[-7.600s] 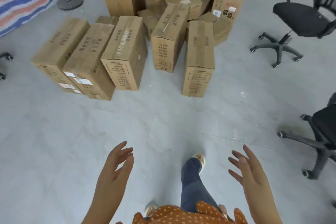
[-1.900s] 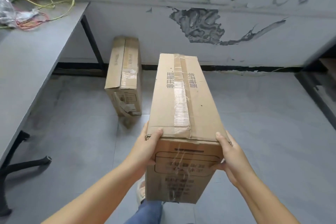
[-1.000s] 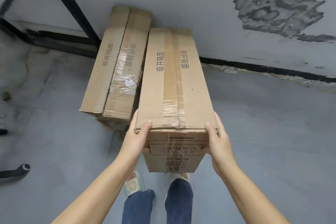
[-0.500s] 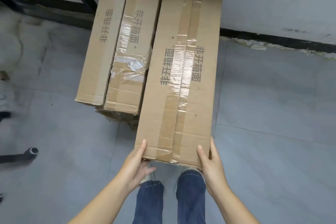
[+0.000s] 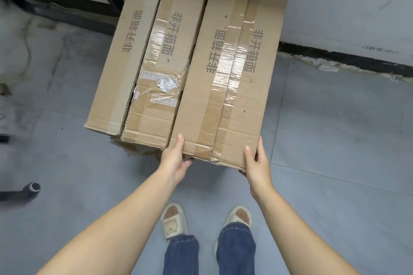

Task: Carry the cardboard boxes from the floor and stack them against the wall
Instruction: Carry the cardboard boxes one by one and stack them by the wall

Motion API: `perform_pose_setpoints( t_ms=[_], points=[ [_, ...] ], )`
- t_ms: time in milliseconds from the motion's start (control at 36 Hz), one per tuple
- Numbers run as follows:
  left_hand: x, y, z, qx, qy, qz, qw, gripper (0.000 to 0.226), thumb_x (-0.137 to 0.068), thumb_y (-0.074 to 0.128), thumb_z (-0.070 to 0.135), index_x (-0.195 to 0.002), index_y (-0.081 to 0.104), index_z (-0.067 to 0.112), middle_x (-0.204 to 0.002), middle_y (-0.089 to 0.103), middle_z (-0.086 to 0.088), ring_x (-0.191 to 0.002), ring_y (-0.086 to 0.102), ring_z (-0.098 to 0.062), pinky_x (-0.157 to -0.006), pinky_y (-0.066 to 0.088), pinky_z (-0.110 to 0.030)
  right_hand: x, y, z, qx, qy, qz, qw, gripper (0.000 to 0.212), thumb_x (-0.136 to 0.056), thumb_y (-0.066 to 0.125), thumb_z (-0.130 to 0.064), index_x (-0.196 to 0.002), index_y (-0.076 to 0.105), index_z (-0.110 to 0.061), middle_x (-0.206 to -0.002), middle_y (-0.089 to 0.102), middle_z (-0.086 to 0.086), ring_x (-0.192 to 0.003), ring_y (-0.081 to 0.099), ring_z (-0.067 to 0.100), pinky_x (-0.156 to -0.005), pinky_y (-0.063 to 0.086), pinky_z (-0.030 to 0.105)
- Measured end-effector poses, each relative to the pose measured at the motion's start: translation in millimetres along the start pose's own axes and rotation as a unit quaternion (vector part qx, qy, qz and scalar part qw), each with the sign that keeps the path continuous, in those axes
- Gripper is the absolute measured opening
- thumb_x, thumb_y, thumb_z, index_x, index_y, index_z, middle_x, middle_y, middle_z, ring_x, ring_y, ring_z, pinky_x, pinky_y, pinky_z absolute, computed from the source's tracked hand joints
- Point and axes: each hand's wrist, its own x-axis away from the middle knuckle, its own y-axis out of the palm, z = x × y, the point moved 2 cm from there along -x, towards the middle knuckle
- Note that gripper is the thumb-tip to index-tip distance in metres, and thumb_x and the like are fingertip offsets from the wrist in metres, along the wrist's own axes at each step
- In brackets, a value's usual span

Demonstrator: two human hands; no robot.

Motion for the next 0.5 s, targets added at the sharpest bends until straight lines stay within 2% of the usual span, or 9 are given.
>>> perform_pose_setpoints(
  t_ms=[56, 83, 139, 194, 278, 361, 417, 500],
  points=[
    [-1.7, -1.1, -1.6, -0.012, -0.010, -0.012, 1.000, 0.009, -0.097, 0.052, 0.023, -0.095, 0.057, 0.016, -0.104, 0.064, -0.004, -0.091, 0.061, -0.022, -0.103, 0.039, -0.055, -1.1, -6.3, -0.3, 0.016, 0.001, -0.002, 1.000, 0.049, -0.099, 0.046, -0.029, -0.144, 0.032, -0.041, -0.137, 0.054, -0.013, -0.124, 0.053, 0.014, -0.106, 0.042, 0.050],
    [-0.9, -2.1, -0.9, -0.025, -0.013, -0.013, 1.000, 0.013, -0.096, 0.053, 0.024, -0.103, 0.057, 0.014, -0.113, 0.064, -0.005, -0.102, 0.060, -0.024, -0.104, 0.038, -0.055, -2.0, -8.4, -2.9, 0.027, 0.005, -0.006, 1.000, 0.047, -0.100, 0.045, -0.027, -0.144, 0.033, -0.040, -0.136, 0.054, -0.012, -0.123, 0.053, 0.015, -0.105, 0.043, 0.048],
    [1.4, -5.4, 2.2, -0.053, -0.017, 0.002, 0.998, 0.035, -0.095, 0.055, 0.025, -0.127, 0.051, 0.010, -0.136, 0.053, -0.005, -0.127, 0.047, -0.025, -0.105, 0.036, -0.055, -1.9, -12.7, -10.2, 0.049, 0.016, -0.024, 0.998, 0.045, -0.101, 0.043, -0.023, -0.143, 0.036, -0.037, -0.134, 0.056, -0.009, -0.121, 0.053, 0.016, -0.100, 0.046, 0.041],
    [10.4, -9.5, 7.6, -0.079, -0.011, 0.020, 0.997, 0.046, -0.096, 0.055, 0.021, -0.138, 0.043, 0.008, -0.146, 0.043, -0.006, -0.138, 0.035, -0.025, -0.103, 0.035, -0.053, 1.7, -18.0, -17.5, 0.076, 0.030, -0.045, 0.996, 0.043, -0.100, 0.043, -0.022, -0.141, 0.038, -0.035, -0.133, 0.056, -0.007, -0.122, 0.052, 0.018, -0.093, 0.046, 0.036],
    [37.6, -20.4, 19.2, -0.142, 0.013, 0.018, 0.990, 0.047, -0.096, 0.053, 0.023, -0.139, 0.041, 0.006, -0.147, 0.040, -0.006, -0.138, 0.033, -0.022, -0.100, 0.039, -0.047, 17.4, -28.8, -33.4, 0.134, 0.034, -0.065, 0.988, 0.049, -0.099, 0.046, -0.025, -0.146, 0.032, -0.032, -0.144, 0.048, -0.002, -0.132, 0.044, 0.019, -0.098, 0.040, 0.033],
    [82.2, -33.0, 37.2, -0.211, 0.044, 0.016, 0.976, 0.048, -0.098, 0.049, 0.032, -0.139, 0.039, 0.008, -0.144, 0.041, -0.009, -0.132, 0.039, -0.022, -0.095, 0.041, -0.041, 53.0, -43.2, -60.7, 0.164, 0.036, -0.065, 0.984, 0.060, -0.099, 0.049, -0.029, -0.151, 0.021, -0.023, -0.153, 0.034, 0.005, -0.137, 0.037, 0.019, -0.107, 0.034, 0.034],
    [121.3, -38.1, 52.3, -0.229, 0.073, 0.007, 0.971, 0.036, -0.100, 0.044, 0.031, -0.130, 0.043, 0.011, -0.140, 0.045, -0.013, -0.128, 0.045, -0.024, -0.096, 0.041, -0.041, 85.6, -54.1, -83.2, 0.179, 0.010, -0.071, 0.981, 0.058, -0.098, 0.050, -0.027, -0.150, 0.025, -0.020, -0.150, 0.037, 0.006, -0.134, 0.040, 0.017, -0.104, 0.033, 0.026],
    [188.3, -43.5, 71.3, -0.248, 0.129, -0.020, 0.960, 0.031, -0.102, 0.039, 0.028, -0.129, 0.043, 0.013, -0.135, 0.051, -0.017, -0.116, 0.053, -0.024, -0.097, 0.042, -0.042, 143.8, -73.2, -114.7, 0.196, -0.037, -0.083, 0.976, 0.054, -0.097, 0.052, -0.024, -0.147, 0.033, -0.020, -0.142, 0.047, 0.005, -0.123, 0.049, 0.012, -0.098, 0.033, 0.021]
  ],
)
